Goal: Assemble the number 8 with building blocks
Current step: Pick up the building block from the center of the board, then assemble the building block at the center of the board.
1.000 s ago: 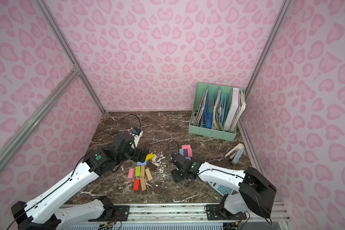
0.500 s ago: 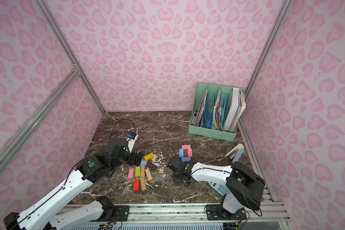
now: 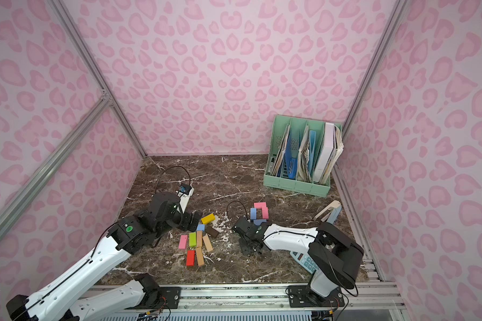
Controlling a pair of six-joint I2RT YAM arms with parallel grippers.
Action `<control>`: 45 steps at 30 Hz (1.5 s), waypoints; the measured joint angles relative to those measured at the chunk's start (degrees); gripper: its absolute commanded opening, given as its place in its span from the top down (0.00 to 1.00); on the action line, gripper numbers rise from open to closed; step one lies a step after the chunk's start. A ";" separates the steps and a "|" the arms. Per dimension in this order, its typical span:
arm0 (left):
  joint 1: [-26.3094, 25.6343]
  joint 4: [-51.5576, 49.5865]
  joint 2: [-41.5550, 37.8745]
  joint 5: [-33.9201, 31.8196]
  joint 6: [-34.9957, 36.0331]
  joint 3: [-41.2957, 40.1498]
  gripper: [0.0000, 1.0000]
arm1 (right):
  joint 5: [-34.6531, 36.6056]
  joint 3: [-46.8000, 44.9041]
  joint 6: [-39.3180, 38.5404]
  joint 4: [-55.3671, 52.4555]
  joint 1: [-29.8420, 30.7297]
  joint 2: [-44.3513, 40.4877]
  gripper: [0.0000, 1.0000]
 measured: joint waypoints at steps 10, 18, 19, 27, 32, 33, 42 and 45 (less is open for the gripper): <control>0.00 -0.42 -0.15 0.79 0.02 0.00 0.02 | -0.59 -0.74 3.72 0.46 -4.87 -1.09 0.78; 0.00 -0.59 -0.92 1.42 0.02 0.00 0.01 | -0.46 -0.74 5.73 -0.15 -6.60 -1.31 0.74; 0.00 -0.57 -1.07 1.44 0.02 0.00 0.01 | -0.46 -0.74 5.86 -0.15 -6.80 -1.31 0.72; 0.04 -0.59 -1.51 1.84 0.04 -0.09 0.02 | -1.46 -0.24 6.86 -0.07 -7.32 -1.01 0.51; 0.04 -0.61 -1.73 1.88 0.11 -0.11 0.01 | -1.46 0.26 7.37 -0.11 -7.32 -0.57 0.57; 0.04 -0.61 -1.77 1.95 0.13 -0.13 0.01 | -1.46 0.26 7.43 -0.11 -7.32 -0.55 0.59; 0.02 -0.61 -1.97 2.03 0.20 -0.15 0.01 | -1.40 0.55 7.98 -0.17 -7.32 -0.37 0.71; 0.02 -0.61 -1.97 2.01 0.22 -0.17 0.02 | -0.98 1.11 7.98 -0.50 -7.32 0.09 0.74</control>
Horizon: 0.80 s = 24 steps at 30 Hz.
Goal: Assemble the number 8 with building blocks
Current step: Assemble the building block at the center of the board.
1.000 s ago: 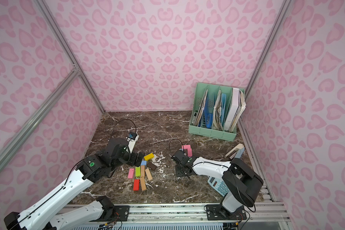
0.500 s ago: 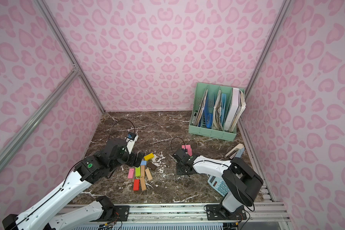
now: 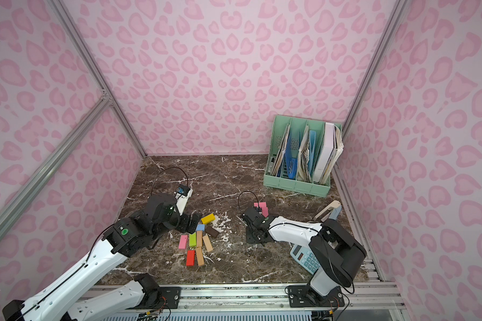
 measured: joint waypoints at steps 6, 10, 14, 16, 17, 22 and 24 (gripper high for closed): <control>0.00 0.00 0.04 0.00 0.00 0.00 0.02 | 1.09 1.31 0.02 -0.70 -0.28 0.94 0.76; 0.02 0.00 0.11 0.00 0.02 0.00 0.02 | 1.64 1.60 0.44 -0.90 -0.76 1.07 0.76; 0.02 0.00 0.22 0.00 0.02 0.00 0.02 | 1.66 1.73 0.44 -0.92 -1.07 1.09 0.76; 0.02 -0.02 0.33 0.00 0.02 0.00 0.02 | 1.66 1.95 0.44 -0.85 -1.07 1.27 0.76; 0.02 0.00 0.35 0.00 0.02 0.00 0.02 | 1.66 2.03 0.42 -0.81 -1.07 1.36 0.75; 0.02 -0.02 0.44 0.00 0.02 0.00 0.01 | 1.53 2.43 0.37 -0.68 -1.07 1.90 0.72; 0.02 -0.02 0.46 0.00 0.02 0.00 0.02 | 1.40 2.47 0.15 -0.68 -1.07 1.95 0.68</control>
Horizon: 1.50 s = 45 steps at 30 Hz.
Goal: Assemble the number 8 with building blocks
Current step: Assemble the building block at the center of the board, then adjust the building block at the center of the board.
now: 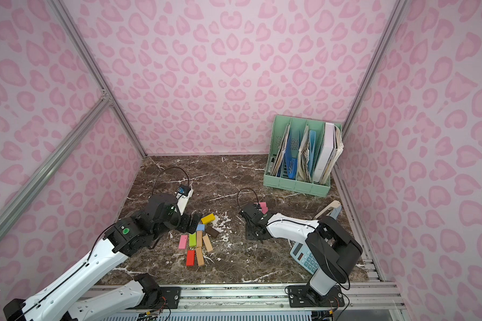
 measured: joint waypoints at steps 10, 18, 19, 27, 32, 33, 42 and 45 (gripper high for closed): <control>0.00 -0.02 0.28 0.04 0.00 0.00 0.01 | 0.00 0.00 -0.17 -0.02 -0.07 -0.11 0.50; 0.00 0.00 1.09 0.22 -0.13 0.00 0.01 | 0.61 1.92 -0.46 -1.90 -0.22 -4.17 0.43; 0.00 0.02 1.42 0.68 -0.28 0.00 0.01 | 0.81 2.38 -0.81 -2.03 -0.22 -5.38 0.42; 0.92 -0.17 6.97 2.64 -1.77 1.46 0.02 | 1.11 1.64 -3.80 -1.77 -1.07 -13.22 0.30; 1.73 -0.17 7.82 2.95 -1.77 1.62 0.02 | 1.09 -1.99 -3.82 -1.42 -1.14 -14.12 0.29; 1.84 -0.17 7.82 3.08 -1.77 1.60 0.01 | 1.01 -2.64 -3.80 -1.36 -1.14 -13.97 0.29; 1.86 -0.20 7.43 3.10 -1.77 1.09 0.01 | -0.04 -6.12 -3.74 -0.13 -0.90 -12.13 0.25; 1.88 -0.24 7.26 3.13 -1.77 1.05 0.01 | -0.52 -7.04 -3.69 -0.20 -0.17 -12.15 0.23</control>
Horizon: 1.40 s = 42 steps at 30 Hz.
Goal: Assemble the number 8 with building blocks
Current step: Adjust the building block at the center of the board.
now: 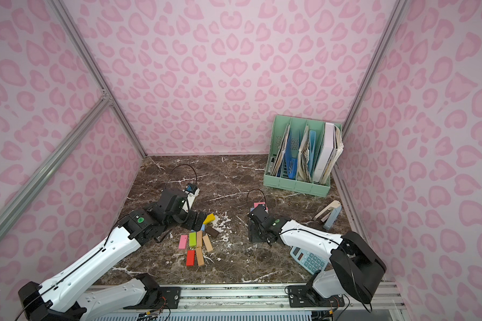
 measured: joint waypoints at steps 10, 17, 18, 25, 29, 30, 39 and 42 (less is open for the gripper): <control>0.00 -0.02 -0.09 0.44 0.02 -0.02 0.01 | 1.95 -0.70 0.61 -2.82 1.51 1.70 0.23; 0.00 -0.02 -0.11 0.63 0.02 -0.07 0.02 | 3.17 -0.68 1.01 -3.41 1.51 3.72 0.23; 0.00 -0.02 -0.07 0.70 0.02 -0.07 0.01 | 3.17 -0.66 1.01 -3.39 1.51 3.93 0.23; 0.00 -0.17 0.04 0.79 0.04 -0.07 0.02 | 4.00 -0.63 0.98 -3.39 1.42 4.74 0.23; 0.00 -0.20 0.07 0.79 0.04 -0.07 0.01 | 4.55 -0.42 0.98 -3.32 1.20 5.18 0.24; 0.02 -0.20 0.11 0.79 0.07 -0.07 0.02 | 4.61 -0.35 0.98 -3.32 1.16 5.29 0.24; 0.04 -0.63 0.15 0.79 0.20 -0.07 0.01 | 4.48 0.07 0.98 -2.95 0.94 5.57 0.24; 0.04 -0.74 0.15 0.79 0.20 -0.07 0.01 | 3.78 0.35 0.92 -3.04 0.96 4.13 0.24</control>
